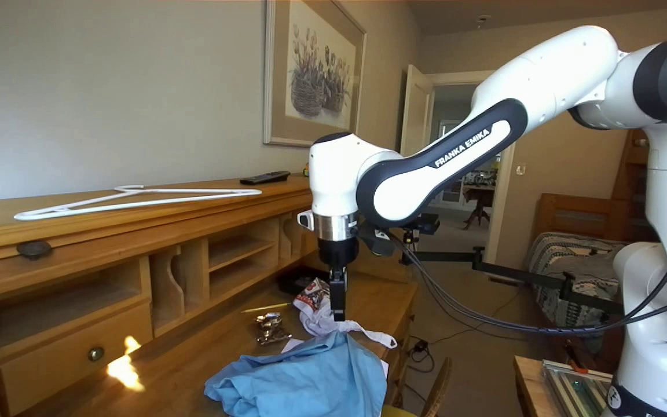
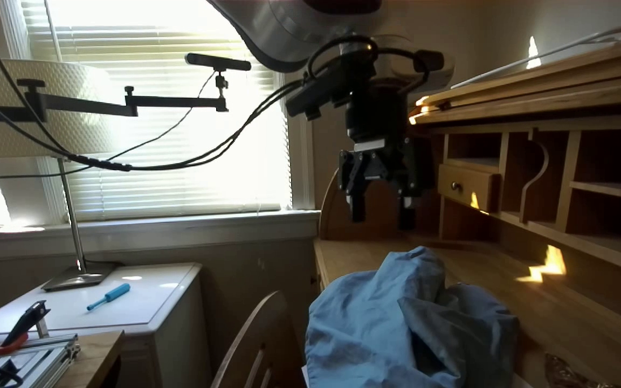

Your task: Move the blue towel forward

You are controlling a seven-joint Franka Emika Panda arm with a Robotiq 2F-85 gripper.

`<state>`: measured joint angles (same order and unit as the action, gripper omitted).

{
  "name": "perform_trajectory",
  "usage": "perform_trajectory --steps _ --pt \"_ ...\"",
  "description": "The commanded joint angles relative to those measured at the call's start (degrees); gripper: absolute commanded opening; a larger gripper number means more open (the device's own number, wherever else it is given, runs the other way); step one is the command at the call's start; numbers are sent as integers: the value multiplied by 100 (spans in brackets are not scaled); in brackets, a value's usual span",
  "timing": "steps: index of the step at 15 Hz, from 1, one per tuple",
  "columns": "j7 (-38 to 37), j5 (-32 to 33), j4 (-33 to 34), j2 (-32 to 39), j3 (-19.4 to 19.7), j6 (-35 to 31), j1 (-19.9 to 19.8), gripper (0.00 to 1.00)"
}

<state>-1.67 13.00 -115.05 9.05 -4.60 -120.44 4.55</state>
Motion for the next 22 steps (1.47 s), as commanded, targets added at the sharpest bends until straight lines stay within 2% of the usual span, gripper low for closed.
perform_trajectory --steps 1,7,18,20,22 --pt "-442 139 406 623 65 -76 110 100" --pt "-946 510 707 1140 256 -149 297 100" --pt "-1070 700 1112 1756 417 -36 510 99" --pt "-1080 705 1153 1835 447 -30 539 76" --pt "-1082 682 1219 1908 484 4 539 60"
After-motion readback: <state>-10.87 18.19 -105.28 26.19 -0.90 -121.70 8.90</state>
